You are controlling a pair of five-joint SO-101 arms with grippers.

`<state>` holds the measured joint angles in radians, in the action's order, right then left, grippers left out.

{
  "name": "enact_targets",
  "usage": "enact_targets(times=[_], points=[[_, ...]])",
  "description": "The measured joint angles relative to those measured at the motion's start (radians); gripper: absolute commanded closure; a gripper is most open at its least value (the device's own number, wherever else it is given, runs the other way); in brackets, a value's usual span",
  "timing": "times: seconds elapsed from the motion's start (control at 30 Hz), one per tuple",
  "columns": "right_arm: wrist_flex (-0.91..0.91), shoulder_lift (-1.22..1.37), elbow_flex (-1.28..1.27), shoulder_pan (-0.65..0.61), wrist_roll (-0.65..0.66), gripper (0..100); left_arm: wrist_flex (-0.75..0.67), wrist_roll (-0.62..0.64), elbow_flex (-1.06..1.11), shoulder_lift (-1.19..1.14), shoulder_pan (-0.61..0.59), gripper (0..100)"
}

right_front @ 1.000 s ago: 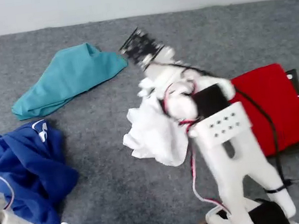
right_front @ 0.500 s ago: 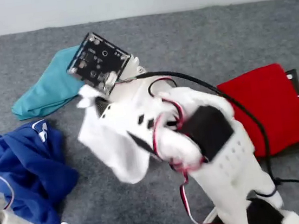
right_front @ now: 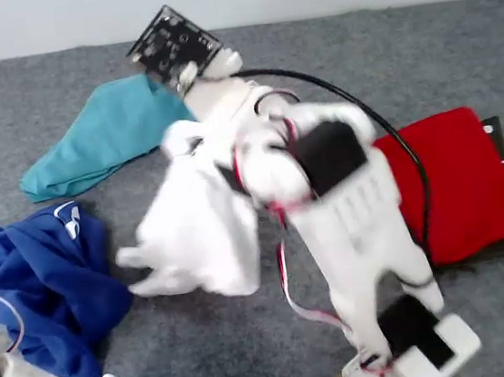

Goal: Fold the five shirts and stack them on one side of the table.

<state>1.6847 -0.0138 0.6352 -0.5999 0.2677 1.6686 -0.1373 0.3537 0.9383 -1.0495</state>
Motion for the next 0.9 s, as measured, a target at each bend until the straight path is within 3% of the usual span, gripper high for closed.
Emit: enact_targets(times=[0.2, 0.37, 0.5, 0.9], points=[[-0.038, 0.222, -0.199, 0.16, -0.002, 95.8, 0.0, 0.0, 0.0, 0.0, 0.0, 89], [-0.068, 0.417, -0.218, 0.324, 0.029, 87.1, 0.0, 0.0, 0.0, 0.0, 0.0, 89], [-0.064, 0.463, -0.218, 0.43, 0.04, 86.4, 0.0, 0.0, 0.0, 0.0, 0.0, 89], [-0.006, 0.374, -0.199, 0.46, 0.032, 86.3, 0.0, 0.0, 0.0, 0.0, 0.0, 89]])
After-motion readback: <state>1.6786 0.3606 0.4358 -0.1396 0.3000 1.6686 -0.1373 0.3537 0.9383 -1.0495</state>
